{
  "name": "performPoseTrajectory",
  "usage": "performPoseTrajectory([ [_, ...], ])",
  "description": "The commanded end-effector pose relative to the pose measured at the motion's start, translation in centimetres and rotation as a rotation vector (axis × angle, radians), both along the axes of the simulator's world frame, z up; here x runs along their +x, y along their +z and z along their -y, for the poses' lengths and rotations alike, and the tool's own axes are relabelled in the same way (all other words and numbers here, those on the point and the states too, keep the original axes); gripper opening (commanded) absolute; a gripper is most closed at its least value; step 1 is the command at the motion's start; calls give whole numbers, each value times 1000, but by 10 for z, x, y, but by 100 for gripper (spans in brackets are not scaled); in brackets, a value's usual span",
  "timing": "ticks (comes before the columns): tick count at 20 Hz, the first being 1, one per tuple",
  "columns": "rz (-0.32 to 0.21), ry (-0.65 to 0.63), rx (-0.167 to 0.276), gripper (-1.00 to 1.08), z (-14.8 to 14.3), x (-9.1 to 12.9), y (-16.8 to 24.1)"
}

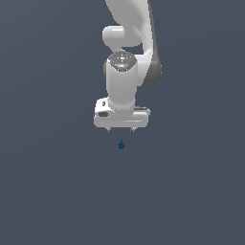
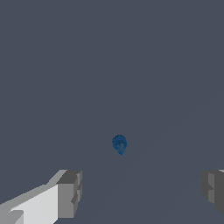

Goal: Pick up the object and move it to a goal position.

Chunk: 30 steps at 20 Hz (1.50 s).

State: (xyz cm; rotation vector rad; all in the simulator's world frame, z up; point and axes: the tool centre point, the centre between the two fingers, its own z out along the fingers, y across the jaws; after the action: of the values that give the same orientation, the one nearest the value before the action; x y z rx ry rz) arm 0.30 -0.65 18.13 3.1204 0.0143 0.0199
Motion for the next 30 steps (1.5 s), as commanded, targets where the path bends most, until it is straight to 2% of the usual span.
performPoseTrajectory([
  [1, 0, 0, 0, 100, 0, 0, 0],
  [10, 21, 50, 0, 100, -14, 1, 2],
  [16, 18, 52, 1, 100, -12, 0, -3],
  [30, -12, 96, 19, 100, -1, -15, -83],
])
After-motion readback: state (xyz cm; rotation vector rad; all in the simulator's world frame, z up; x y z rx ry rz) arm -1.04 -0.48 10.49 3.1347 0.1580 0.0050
